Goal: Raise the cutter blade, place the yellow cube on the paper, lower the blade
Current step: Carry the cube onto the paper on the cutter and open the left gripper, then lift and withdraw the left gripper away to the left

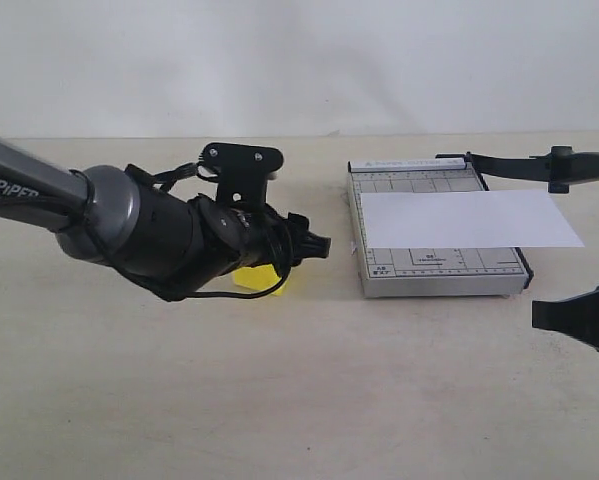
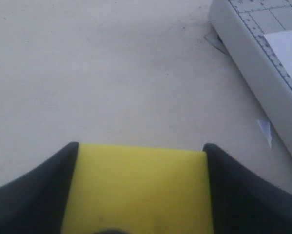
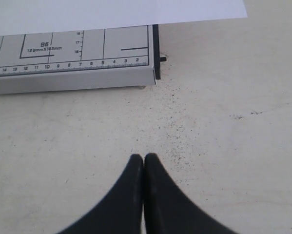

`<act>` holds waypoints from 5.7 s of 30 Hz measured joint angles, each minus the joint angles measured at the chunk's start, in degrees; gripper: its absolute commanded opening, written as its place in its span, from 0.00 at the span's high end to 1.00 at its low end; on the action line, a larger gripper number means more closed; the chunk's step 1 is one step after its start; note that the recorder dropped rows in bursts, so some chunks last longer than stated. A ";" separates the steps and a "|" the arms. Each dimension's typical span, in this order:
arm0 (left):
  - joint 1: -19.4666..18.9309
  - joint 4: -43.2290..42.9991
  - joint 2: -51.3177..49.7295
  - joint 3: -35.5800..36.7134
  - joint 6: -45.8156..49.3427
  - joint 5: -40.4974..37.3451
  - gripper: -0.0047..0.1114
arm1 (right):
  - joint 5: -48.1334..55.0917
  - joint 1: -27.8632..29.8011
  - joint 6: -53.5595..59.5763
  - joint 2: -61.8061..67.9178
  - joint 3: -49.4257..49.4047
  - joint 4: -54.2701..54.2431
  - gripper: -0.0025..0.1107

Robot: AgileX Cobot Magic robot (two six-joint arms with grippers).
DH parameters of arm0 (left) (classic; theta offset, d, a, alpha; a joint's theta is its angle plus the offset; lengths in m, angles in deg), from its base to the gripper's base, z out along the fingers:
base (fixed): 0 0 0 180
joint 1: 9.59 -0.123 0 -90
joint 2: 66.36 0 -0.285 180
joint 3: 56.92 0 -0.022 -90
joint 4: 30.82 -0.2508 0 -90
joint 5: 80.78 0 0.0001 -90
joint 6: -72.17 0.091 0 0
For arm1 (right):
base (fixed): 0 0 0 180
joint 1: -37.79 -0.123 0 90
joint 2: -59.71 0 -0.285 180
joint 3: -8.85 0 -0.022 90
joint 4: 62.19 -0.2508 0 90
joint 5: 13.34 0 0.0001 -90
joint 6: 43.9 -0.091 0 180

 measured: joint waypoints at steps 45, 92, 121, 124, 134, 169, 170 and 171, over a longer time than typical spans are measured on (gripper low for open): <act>0.16 -27.74 -26.25 -69.20 5.94 -60.26 0.92 | -1.66 0.00 0.00 0.00 0.00 0.00 0.98; 0.16 -23.64 -29.93 -69.46 5.61 -52.02 0.24 | -1.30 0.00 0.00 0.00 0.00 0.00 0.98; -0.61 -41.76 -9.26 -56.13 -14.93 -55.38 0.92 | -0.94 0.00 -0.10 0.00 0.00 0.00 0.98; -1.04 -42.05 -2.64 -44.17 -15.22 -45.99 0.92 | -0.62 0.00 -0.10 0.00 0.00 0.00 0.98; -5.53 -42.45 20.33 -7.80 -15.22 -13.02 0.92 | -0.47 0.00 -0.01 0.00 0.00 0.00 0.98; 4.81 -99.23 19.29 -11.67 -60.78 -5.89 0.92 | -0.83 0.04 -0.01 0.05 0.00 0.00 0.98; 4.81 -99.23 21.19 -10.89 -59.57 -7.54 0.92 | -0.83 0.04 -0.01 0.05 0.00 0.00 0.98; 4.81 -99.18 26.78 -7.78 -57.15 -10.08 0.92 | -0.83 0.04 -0.01 0.05 0.00 0.00 0.98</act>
